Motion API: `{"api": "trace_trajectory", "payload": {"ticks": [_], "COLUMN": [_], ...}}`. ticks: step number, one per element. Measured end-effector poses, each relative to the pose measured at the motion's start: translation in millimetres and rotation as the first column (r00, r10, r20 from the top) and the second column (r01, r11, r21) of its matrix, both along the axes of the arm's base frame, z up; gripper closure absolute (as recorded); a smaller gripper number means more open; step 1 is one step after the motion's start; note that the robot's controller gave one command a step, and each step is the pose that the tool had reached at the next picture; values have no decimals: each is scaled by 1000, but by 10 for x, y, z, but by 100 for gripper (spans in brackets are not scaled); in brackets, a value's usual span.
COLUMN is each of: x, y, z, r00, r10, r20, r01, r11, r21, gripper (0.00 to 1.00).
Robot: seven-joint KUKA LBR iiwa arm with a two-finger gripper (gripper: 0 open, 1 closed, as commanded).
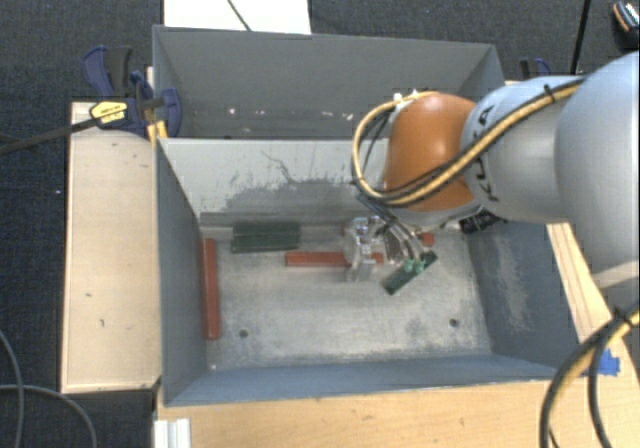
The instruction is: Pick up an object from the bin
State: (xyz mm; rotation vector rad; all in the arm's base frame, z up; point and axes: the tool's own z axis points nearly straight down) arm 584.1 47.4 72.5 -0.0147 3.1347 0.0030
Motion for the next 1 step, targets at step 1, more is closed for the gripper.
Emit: {"api": "trace_trajectory", "payload": {"ticks": [1], "x": [-12], "y": [-2], "z": [-16], "r00": [1000], "r10": [-1], "r20": [-4], "r01": [1], "r11": [1000], "r21": [0], "gripper": [0]}}
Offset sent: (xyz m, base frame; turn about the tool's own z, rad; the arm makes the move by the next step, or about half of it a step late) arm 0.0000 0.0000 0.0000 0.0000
